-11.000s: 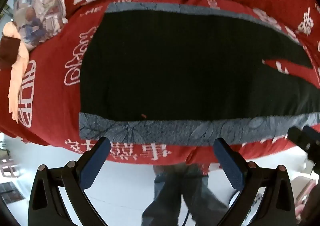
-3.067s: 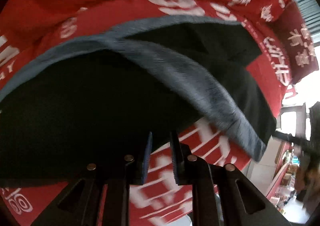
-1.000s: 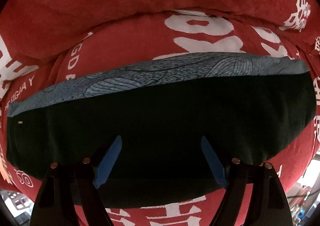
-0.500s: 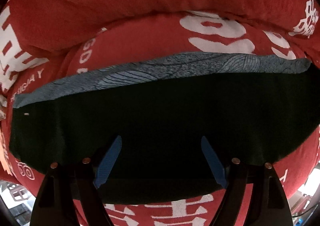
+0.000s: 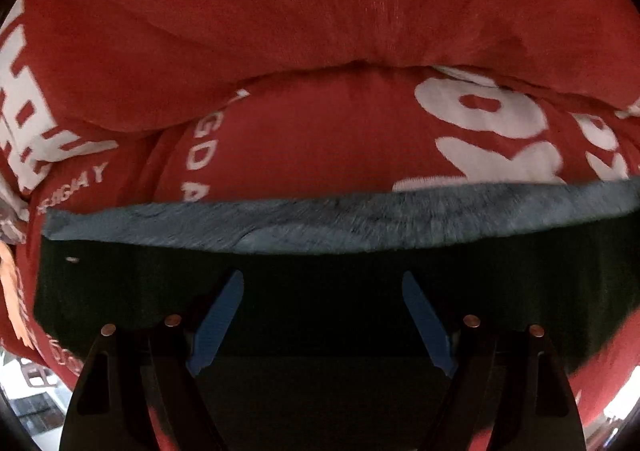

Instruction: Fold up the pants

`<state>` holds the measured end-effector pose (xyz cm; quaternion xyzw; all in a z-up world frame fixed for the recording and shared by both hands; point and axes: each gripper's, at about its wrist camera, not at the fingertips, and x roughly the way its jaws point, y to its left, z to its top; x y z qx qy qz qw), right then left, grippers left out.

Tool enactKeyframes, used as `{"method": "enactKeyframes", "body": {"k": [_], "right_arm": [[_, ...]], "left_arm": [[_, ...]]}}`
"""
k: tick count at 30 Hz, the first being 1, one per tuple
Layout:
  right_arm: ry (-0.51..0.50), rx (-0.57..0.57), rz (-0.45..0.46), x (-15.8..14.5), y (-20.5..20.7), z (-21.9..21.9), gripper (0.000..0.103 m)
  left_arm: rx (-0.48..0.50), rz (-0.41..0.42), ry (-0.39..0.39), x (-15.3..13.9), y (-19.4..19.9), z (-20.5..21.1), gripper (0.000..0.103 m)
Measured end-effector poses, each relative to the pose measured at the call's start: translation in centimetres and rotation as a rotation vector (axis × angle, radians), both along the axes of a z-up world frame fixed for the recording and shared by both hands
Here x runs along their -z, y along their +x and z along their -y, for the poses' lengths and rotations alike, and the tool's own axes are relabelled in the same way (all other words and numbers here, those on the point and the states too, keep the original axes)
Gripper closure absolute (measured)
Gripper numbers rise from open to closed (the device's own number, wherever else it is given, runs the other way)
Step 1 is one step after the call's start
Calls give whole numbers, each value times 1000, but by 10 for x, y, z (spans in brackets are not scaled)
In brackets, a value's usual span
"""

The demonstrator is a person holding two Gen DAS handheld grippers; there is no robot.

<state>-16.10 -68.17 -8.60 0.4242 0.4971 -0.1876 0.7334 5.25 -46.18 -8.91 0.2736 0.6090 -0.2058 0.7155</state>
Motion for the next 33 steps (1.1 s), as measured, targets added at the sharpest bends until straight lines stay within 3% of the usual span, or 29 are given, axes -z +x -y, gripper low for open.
{"method": "enactKeyframes", "body": {"k": [1, 3, 4, 6, 8, 9, 10, 13, 15, 17, 21, 26, 27, 28, 30, 33], "right_arm": [[7, -24, -8, 9, 13, -3, 66], [1, -49, -51, 35, 36, -6, 66], [-13, -56, -83, 47, 45, -5, 69], [-105, -43, -55, 43, 50, -1, 69], [-190, -16, -149, 39, 54, 9, 69], [-185, 10, -155, 35, 51, 12, 68], [-158, 27, -145, 31, 47, 13, 68], [40, -17, -2, 16, 40, -16, 62], [164, -58, 89, 9, 40, -54, 52], [307, -120, 176, 8, 48, -109, 48], [571, -226, 204, 34, 79, -225, 48], [677, -201, 209, 76, 119, -322, 48], [682, -183, 211, 83, 125, -331, 48], [679, -164, 201, 89, 129, -340, 48], [688, -117, 185, 102, 134, -348, 48], [685, -83, 206, 95, 140, -359, 47]], "left_arm": [[-7, 7, 13, 8, 4, 2, 19], [-45, 82, 12, 16, 14, 7, 0], [-55, 92, 10, 16, 19, 7, 0], [-75, 95, 11, 15, 36, 0, 0], [-96, 119, 48, 10, 52, -15, 0], [-112, 114, 44, 4, 60, -27, 0], [-127, 108, 30, -3, 67, -39, 0], [-135, 126, 28, -24, 78, -82, 0], [-124, 142, 49, -35, 84, -119, 0], [-121, 151, 74, -37, 88, -150, 0], [-152, 175, 108, -32, 106, -221, 0], [-240, 134, 137, -3, 135, -305, 0], [-250, 108, 125, 4, 138, -315, 0], [-262, 78, 63, 8, 140, -327, 0], [-244, 73, 33, 8, 140, -330, 0], [-209, 75, 15, 10, 139, -329, 0]]}}
